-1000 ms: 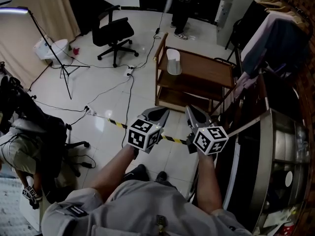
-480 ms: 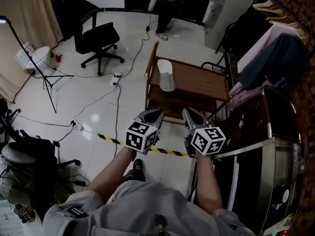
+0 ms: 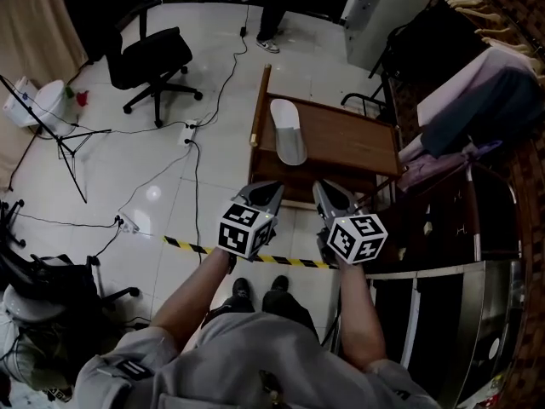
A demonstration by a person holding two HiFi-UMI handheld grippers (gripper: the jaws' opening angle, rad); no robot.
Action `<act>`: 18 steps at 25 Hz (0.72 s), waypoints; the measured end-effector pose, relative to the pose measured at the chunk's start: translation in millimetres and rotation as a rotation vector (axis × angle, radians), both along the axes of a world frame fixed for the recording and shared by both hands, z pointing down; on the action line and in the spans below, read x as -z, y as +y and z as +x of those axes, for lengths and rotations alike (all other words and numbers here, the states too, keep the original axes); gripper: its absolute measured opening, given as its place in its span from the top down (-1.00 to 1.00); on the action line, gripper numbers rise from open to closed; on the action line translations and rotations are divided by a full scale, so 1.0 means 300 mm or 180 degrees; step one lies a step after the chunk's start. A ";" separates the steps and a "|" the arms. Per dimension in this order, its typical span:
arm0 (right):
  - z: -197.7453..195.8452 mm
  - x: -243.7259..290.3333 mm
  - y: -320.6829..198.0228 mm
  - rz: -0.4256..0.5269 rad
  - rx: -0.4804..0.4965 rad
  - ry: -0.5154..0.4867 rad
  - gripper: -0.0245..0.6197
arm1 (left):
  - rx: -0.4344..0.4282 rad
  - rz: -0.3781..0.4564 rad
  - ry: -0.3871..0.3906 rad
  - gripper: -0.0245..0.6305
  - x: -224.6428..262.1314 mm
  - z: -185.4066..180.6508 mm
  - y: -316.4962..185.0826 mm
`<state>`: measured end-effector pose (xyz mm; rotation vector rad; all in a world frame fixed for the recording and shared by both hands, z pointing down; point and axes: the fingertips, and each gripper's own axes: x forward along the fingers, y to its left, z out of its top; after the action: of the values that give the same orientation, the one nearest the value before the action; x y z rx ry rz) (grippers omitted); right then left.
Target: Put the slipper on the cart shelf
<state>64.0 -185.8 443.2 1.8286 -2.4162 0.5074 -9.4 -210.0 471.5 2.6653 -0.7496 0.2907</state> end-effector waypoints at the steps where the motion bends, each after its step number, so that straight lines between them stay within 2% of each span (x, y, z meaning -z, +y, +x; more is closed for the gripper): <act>1: 0.005 -0.015 -0.023 -0.0032 0.0008 -0.0007 0.92 | 0.0009 -0.0032 -0.0013 0.90 -0.012 0.005 -0.019; 4: 0.035 -0.054 -0.104 -0.0086 0.0043 -0.0012 0.92 | 0.0046 -0.0099 -0.0075 0.90 -0.046 0.030 -0.086; 9: 0.110 -0.113 -0.259 -0.0146 0.0151 0.0080 0.92 | 0.0190 -0.0055 -0.0126 0.90 -0.075 0.101 -0.225; 13: 0.189 -0.170 -0.379 -0.0199 0.0227 0.0056 0.92 | 0.0318 -0.0166 -0.0183 0.90 -0.131 0.179 -0.298; 18: 0.244 -0.294 -0.524 -0.0433 0.0309 0.0052 0.88 | 0.0453 -0.0256 -0.0251 0.90 -0.180 0.233 -0.368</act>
<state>137.4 -343.0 531.4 1.6467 -2.3813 0.6284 60.4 -320.5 525.6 2.5228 -0.9271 0.3818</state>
